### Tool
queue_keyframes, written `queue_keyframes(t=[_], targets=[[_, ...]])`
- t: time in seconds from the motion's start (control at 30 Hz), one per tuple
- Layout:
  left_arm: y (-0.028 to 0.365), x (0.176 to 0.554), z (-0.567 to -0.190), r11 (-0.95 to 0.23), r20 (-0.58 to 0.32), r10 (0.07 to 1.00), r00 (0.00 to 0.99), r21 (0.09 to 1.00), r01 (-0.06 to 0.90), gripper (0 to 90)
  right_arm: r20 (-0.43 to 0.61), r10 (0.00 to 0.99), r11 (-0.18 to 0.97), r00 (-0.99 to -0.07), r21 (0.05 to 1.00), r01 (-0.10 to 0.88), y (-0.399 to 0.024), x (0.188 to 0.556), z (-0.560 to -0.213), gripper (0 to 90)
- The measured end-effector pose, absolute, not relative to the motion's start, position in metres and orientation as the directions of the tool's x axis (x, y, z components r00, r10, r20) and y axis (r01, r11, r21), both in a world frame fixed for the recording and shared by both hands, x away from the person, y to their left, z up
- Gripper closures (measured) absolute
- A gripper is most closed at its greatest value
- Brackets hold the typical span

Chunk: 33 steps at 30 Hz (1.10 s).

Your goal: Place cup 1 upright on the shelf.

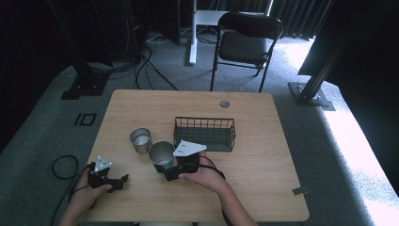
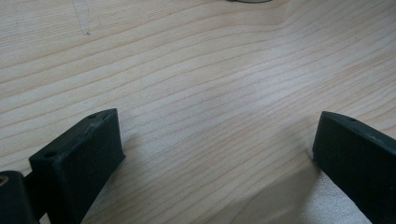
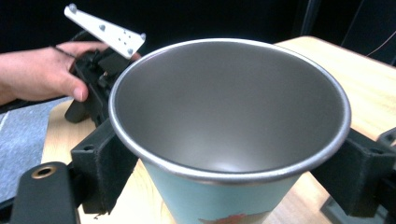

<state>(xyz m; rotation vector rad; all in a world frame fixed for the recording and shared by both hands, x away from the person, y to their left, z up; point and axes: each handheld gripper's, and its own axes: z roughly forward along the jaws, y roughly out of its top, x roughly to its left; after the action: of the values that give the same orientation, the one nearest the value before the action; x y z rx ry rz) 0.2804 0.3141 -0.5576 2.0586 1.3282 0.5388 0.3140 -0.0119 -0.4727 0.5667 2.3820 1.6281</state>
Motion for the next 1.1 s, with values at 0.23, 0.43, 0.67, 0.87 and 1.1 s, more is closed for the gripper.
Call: queue_keyframes(t=[0.23, 0.43, 0.67, 0.87, 1.1], targets=[[0.314, 0.28, -0.557, -0.303, 0.008, 0.911, 0.412, 0.69, 0.657, 2.5, 0.039, 0.43, 0.321, -0.902, 0.927, 0.193, -0.014, 0.311, -0.459, 13.7], [0.314, 0.28, -0.557, -0.302, 0.007, 0.911, 0.412, 0.69, 0.657, 2.5, 0.023, 0.454, 0.304, -0.891, 0.936, 0.179, -0.018, 0.311, -0.446, 13.7], [0.314, 0.28, -0.557, -0.303, 0.008, 0.911, 0.412, 0.69, 0.657, 2.5, 0.01, 0.484, 0.29, -0.875, 0.942, 0.171, -0.024, 0.314, -0.432, 13.7], [0.314, 0.281, -0.557, -0.303, 0.008, 0.911, 0.412, 0.69, 0.658, 2.5, 0.002, 0.525, 0.276, -0.851, 0.945, 0.173, -0.034, 0.319, -0.424, 13.7], [0.314, 0.281, -0.557, -0.303, 0.008, 0.911, 0.412, 0.69, 0.658, 2.5, -0.002, 0.57, 0.25, -0.822, 0.953, 0.171, -0.047, 0.324, -0.412, 13.7]])
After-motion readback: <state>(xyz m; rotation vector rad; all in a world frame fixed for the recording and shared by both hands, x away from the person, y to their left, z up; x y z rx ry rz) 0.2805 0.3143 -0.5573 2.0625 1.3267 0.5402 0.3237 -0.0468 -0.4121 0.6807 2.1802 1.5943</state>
